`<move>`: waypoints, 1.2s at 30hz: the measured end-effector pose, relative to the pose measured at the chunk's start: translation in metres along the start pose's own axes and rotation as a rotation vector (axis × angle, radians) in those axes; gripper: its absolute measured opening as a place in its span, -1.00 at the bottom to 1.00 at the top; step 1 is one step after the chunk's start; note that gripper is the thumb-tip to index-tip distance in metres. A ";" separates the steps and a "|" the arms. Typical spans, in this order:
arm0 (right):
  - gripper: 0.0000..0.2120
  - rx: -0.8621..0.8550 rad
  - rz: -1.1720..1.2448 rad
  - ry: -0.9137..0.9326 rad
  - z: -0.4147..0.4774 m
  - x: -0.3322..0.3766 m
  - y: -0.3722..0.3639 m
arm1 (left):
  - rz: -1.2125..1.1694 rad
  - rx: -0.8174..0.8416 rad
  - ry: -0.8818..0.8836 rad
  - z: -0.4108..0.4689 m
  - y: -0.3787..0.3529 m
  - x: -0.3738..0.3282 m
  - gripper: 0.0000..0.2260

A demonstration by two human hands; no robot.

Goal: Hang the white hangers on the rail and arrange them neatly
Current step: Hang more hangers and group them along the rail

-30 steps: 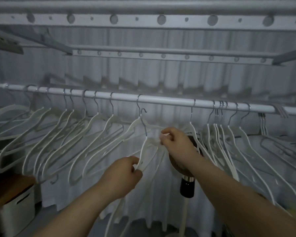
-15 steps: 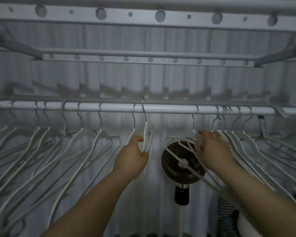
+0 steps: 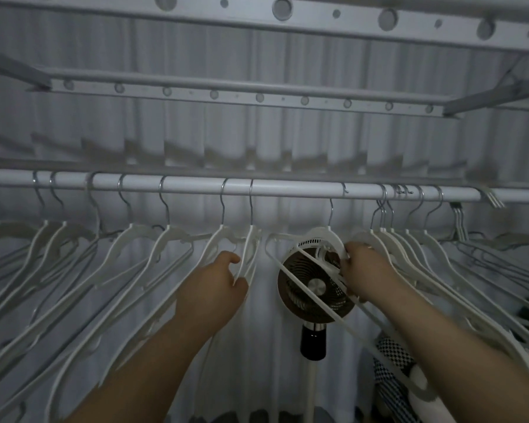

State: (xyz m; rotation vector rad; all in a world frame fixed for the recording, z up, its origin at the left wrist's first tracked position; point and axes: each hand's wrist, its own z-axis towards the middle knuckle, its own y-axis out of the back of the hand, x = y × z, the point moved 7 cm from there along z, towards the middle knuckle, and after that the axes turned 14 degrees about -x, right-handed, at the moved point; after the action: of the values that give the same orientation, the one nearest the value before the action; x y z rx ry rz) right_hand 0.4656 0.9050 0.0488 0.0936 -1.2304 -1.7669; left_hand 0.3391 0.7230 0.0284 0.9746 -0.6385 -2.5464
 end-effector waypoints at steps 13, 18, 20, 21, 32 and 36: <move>-0.72 0.073 -0.178 -0.018 0.033 0.010 -0.014 | -0.061 -0.135 -0.134 -0.017 0.028 -0.002 -0.64; -0.72 0.210 -0.222 0.030 0.013 -0.011 -0.047 | -0.085 -0.170 -0.228 -0.036 0.045 -0.012 -0.70; -0.72 0.290 -0.184 0.068 -0.005 -0.017 -0.055 | -0.121 -0.197 -0.289 -0.049 0.057 -0.030 -0.64; -0.71 0.339 -0.174 0.080 -0.015 -0.022 -0.057 | -0.160 -0.190 -0.297 -0.058 0.060 -0.040 -0.66; -0.85 0.689 0.251 0.167 -0.118 -0.093 0.006 | -0.023 0.157 -0.099 -0.158 -0.006 -0.103 -0.58; -0.83 0.803 0.430 0.282 -0.144 -0.093 0.033 | 0.053 0.362 0.076 -0.190 -0.014 -0.102 -0.56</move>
State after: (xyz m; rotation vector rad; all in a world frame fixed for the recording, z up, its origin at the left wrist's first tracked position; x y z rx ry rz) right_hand 0.6145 0.8713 -0.0366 0.4839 -1.5377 -0.7901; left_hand 0.5402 0.7273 -0.0497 1.1450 -1.1128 -2.3806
